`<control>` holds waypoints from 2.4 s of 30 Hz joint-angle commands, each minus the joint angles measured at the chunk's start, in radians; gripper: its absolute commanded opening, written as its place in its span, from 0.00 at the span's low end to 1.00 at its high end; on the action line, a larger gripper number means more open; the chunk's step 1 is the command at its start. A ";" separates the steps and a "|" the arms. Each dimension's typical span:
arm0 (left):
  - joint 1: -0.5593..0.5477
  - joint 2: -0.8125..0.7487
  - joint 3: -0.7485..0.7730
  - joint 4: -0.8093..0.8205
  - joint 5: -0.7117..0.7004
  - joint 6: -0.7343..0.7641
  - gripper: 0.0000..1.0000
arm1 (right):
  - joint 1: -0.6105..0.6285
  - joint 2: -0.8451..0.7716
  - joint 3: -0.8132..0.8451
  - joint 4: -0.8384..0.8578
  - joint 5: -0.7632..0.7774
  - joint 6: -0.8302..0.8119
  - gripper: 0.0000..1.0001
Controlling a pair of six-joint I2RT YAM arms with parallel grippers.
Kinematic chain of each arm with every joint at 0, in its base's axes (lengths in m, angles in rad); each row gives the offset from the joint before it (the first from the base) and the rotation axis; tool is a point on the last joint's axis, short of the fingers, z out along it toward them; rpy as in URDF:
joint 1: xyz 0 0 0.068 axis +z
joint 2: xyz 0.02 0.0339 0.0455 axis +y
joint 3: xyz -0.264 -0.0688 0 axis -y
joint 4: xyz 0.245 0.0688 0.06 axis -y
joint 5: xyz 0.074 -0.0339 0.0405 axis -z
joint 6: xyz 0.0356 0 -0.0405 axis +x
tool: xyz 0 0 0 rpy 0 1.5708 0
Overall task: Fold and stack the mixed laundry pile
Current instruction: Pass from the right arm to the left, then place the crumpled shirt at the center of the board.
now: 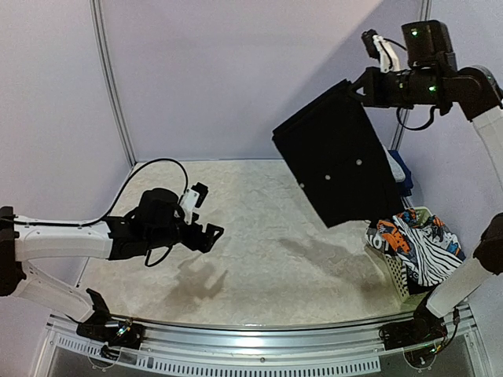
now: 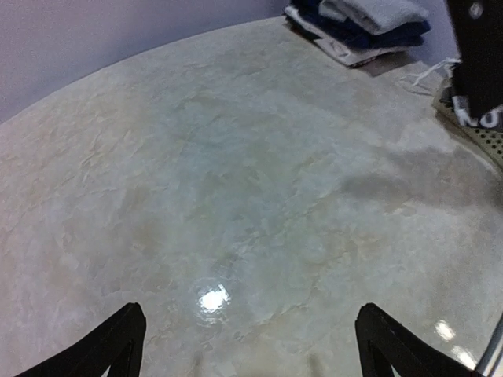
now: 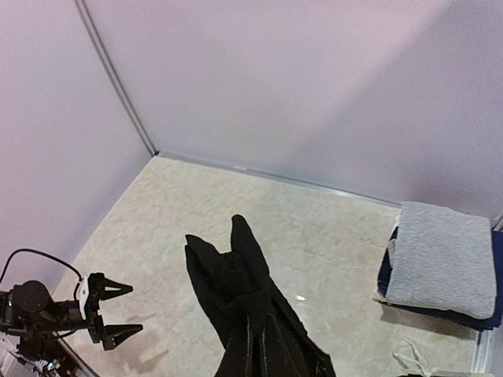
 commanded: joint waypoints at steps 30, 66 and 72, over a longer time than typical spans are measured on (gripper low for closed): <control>-0.212 0.489 0.251 0.962 0.114 0.859 0.53 | 0.226 0.262 0.207 0.033 0.057 0.067 0.00; -0.152 0.304 1.134 -0.674 -0.007 0.544 0.00 | 0.167 -0.112 -0.369 0.214 0.363 0.035 0.99; -0.033 0.355 1.015 -0.618 0.294 0.305 0.00 | 0.166 -0.297 -0.716 0.349 -0.020 -0.009 0.97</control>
